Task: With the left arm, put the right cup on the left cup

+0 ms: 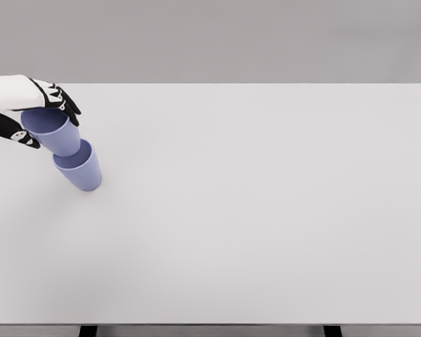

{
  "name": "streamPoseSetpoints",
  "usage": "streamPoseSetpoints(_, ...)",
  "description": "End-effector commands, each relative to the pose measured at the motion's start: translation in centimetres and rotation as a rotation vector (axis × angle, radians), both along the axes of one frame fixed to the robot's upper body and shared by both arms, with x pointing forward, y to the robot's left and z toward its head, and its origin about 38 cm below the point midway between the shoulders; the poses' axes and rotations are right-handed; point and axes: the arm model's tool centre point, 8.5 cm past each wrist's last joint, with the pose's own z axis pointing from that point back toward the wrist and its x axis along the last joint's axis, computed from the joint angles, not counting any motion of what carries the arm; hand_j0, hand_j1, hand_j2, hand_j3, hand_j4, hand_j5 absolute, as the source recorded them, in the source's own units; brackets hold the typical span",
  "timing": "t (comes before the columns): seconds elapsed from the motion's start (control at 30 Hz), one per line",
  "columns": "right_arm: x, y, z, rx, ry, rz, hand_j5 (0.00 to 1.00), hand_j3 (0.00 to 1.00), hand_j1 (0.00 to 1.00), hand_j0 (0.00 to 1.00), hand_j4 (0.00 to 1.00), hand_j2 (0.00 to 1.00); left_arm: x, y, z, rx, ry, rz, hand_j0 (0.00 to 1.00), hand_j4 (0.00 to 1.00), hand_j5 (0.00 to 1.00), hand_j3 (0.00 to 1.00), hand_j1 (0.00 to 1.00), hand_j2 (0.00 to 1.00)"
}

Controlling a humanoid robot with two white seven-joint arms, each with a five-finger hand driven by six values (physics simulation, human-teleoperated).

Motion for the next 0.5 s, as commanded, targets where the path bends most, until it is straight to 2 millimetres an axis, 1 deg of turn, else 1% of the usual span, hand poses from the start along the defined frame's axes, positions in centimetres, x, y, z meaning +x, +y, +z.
streamPoseSetpoints(0.0,-0.01,0.0,0.0,0.001,0.0,0.002,1.0,1.0,1.0,1.0,1.0,1.0,0.0,0.09,0.13,-0.005,-0.001,0.005,0.63,0.63,0.63,0.63,0.63,0.63)
streamPoseSetpoints(0.1,-0.01,0.0,0.0,0.001,0.0,0.002,1.0,1.0,1.0,1.0,1.0,1.0,-0.05,0.05,0.16,-0.006,-0.002,0.003,0.63,0.63,0.63,0.63,0.63,0.63)
streamPoseSetpoints(0.2,-0.01,0.0,0.0,0.001,0.0,0.002,1.0,1.0,1.0,1.0,1.0,1.0,-0.39,-0.61,0.33,-0.01,-0.004,-0.02,0.63,0.63,0.63,0.63,0.63,0.63)
streamPoseSetpoints(0.47,-0.01,0.0,0.0,0.001,0.0,0.002,1.0,1.0,1.0,1.0,1.0,1.0,-0.38,-0.77,0.24,-0.011,-0.004,-0.024,0.63,0.63,0.63,0.63,0.63,0.63)
